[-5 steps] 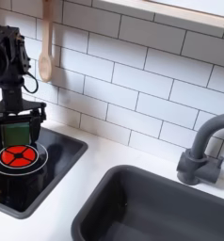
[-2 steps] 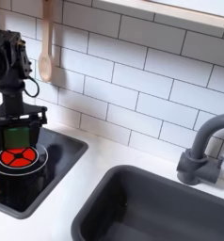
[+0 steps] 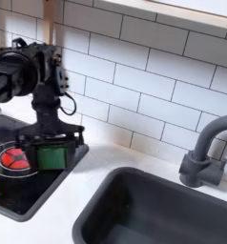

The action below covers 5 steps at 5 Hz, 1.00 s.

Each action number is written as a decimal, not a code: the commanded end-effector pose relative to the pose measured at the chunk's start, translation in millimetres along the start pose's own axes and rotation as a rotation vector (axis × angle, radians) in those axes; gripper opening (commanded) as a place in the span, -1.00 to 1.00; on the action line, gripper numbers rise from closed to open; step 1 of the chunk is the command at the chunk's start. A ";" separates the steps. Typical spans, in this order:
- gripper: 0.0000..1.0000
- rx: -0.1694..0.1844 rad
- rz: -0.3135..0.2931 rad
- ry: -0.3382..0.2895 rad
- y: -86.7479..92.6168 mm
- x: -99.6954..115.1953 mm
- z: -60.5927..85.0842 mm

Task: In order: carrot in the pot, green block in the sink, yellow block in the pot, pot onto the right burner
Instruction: 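Put the green block in the sink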

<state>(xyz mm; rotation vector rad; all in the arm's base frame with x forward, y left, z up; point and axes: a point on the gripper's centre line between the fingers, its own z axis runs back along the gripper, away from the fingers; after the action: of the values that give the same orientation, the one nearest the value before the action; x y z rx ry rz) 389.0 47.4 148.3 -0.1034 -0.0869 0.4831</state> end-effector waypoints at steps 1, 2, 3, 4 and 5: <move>-1.00 -0.022 -0.090 -0.019 -25.3 -16.1 5.2; -1.00 -0.025 -0.132 -0.021 -38.9 -23.4 3.2; -1.00 -0.034 -0.171 -0.026 -53.6 -35.9 8.3; -1.00 -0.039 -0.231 -0.031 -75.0 -52.0 10.5; -1.00 -0.034 -0.309 -0.020 -87.9 -66.6 7.8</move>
<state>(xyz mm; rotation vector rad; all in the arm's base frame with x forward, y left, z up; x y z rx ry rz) 368.4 -62.7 162.9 -0.1247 -0.1307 0.1719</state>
